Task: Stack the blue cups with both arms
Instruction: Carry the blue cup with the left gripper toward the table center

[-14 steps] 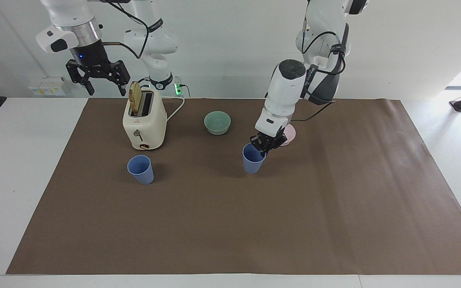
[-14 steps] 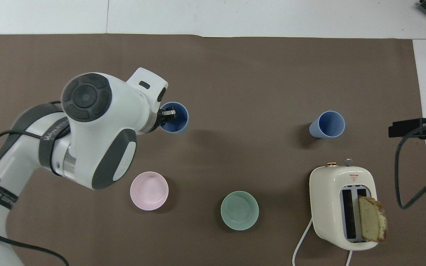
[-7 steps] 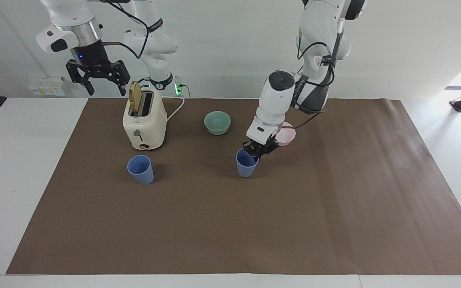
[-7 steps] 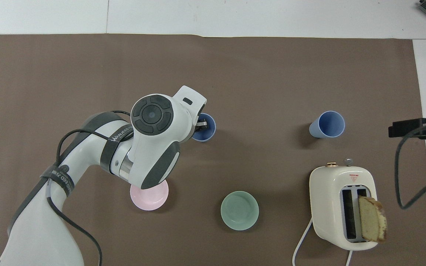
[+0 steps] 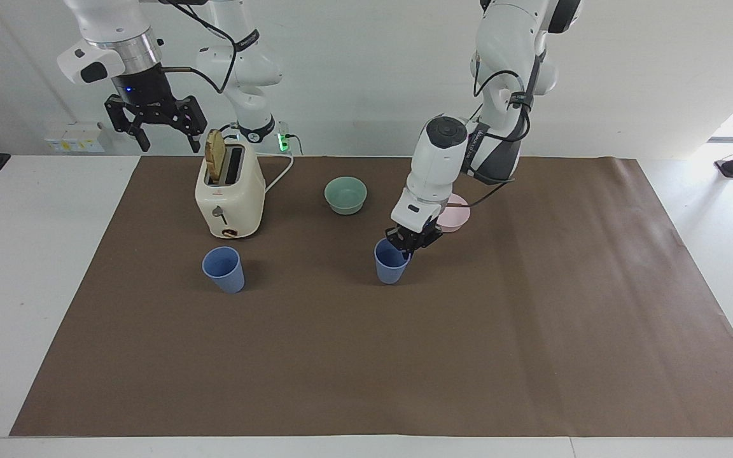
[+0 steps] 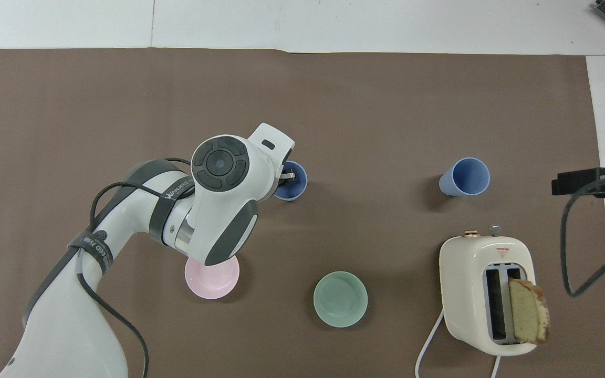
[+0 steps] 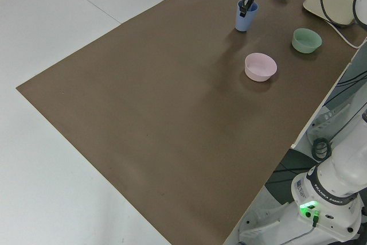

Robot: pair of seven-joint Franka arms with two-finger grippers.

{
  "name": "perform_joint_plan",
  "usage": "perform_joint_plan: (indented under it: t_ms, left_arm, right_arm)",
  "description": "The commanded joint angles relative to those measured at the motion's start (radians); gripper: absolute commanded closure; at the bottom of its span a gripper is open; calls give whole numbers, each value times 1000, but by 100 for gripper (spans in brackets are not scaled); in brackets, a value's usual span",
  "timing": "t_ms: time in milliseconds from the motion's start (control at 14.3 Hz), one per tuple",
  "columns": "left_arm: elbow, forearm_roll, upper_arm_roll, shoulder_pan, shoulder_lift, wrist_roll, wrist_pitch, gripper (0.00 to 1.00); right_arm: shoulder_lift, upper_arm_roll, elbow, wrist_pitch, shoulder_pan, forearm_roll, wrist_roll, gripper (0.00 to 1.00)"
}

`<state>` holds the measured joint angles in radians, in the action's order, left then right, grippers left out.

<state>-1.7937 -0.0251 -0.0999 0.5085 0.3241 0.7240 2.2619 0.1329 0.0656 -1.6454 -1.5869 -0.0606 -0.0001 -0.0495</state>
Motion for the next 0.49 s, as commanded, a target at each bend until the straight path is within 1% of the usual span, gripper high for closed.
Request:
perform_joint_plan:
  t_ms: [0,70,140,279,419]
  left_arm:
    - [-7,17,19,19,-2,14,15,50]
    - [-4,19,22,16,-3,12,8,5]
    - [-4,19,23,8,-14,12,2,0]
    - [10,19,34,1,-46,11,-47,0]
    - [13,24,37,-34,-88,3,-87,0]
  right_arm:
    - [11,5,-8,12,-15,-1,-7,0]
    - [11,5,-8,12,-15,-1,-9,0]
    - [11,5,-8,12,-13,-1,-7,0]
    - [11,5,-8,12,-12,0,-7,0]
    - [11,5,-8,12,-13,-1,-7,0]
